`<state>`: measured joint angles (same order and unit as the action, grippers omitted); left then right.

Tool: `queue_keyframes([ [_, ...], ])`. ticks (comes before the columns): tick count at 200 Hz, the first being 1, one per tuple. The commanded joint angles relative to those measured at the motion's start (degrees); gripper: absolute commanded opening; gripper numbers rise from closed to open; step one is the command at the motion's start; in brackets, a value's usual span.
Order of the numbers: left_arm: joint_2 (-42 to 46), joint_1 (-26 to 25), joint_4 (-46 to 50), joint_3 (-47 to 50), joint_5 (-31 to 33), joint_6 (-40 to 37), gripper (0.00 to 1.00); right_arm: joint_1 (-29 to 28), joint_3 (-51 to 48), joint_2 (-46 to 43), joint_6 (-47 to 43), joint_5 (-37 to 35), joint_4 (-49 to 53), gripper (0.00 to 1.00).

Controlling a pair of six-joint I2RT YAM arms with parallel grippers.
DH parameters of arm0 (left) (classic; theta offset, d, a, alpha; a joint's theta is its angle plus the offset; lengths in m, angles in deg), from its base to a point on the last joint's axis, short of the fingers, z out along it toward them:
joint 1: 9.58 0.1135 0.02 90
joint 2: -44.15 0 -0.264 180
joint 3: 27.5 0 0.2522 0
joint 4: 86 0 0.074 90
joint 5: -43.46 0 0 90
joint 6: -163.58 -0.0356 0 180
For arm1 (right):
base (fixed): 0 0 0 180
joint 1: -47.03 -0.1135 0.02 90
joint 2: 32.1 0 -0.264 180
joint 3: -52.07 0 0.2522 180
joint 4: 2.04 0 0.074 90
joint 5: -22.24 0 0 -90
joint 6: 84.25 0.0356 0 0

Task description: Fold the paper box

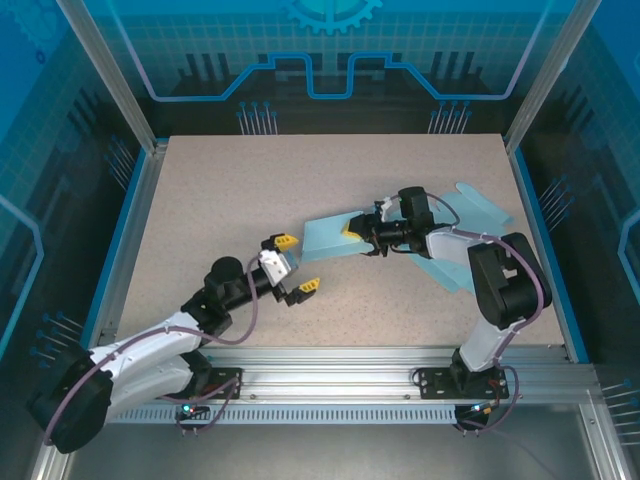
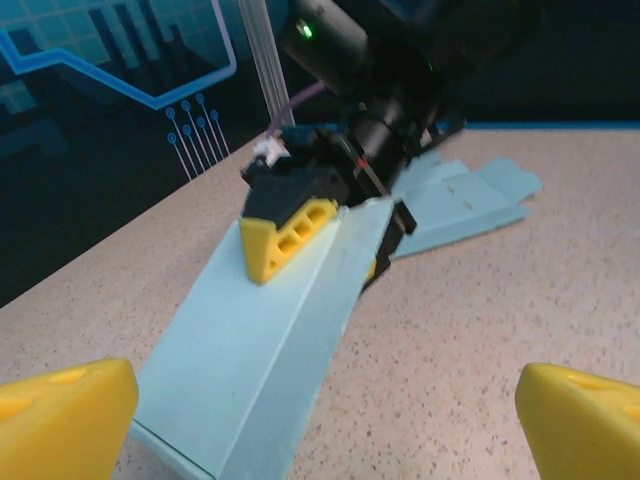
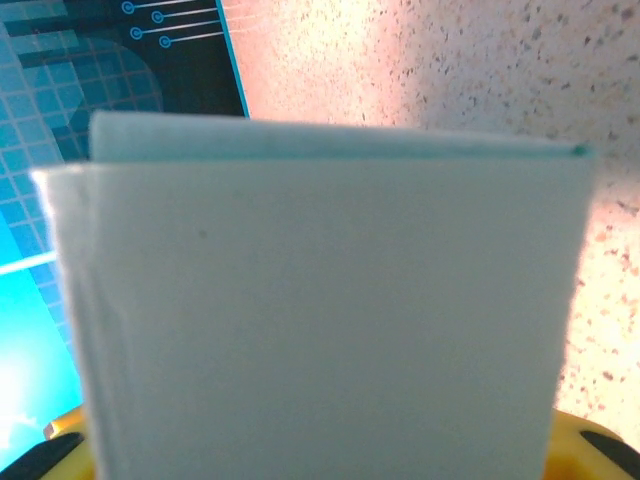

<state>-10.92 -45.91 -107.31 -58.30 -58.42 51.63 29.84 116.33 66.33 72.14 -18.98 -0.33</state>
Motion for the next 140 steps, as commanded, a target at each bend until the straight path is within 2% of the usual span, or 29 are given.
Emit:
queue_keyframes([
  [1, -1.7, -2.1, 4.8, -2.5, 7.1, -12.1, 0.99, 0.4, 2.0, -3.1, -1.0, 1.9, 6.7, 0.35],
  [29, -5.8, -3.8, 10.4, -6.3, 11.4, -16.8, 0.99, 0.2, 1.6, -4.7, -0.9, 1.3, 8.2, 0.35],
  [46, -8.6, -4.4, 8.0, -7.1, 15.1, -18.5, 0.99, -0.2, 1.5, -5.3, -0.9, 1.0, 8.7, 0.35],
  [140, -22.3, -7.4, 2.6, -13.3, 26.7, -25.4, 0.98, -1.9, 2.4, -5.2, -0.1, 0.6, 8.9, 0.35],
])
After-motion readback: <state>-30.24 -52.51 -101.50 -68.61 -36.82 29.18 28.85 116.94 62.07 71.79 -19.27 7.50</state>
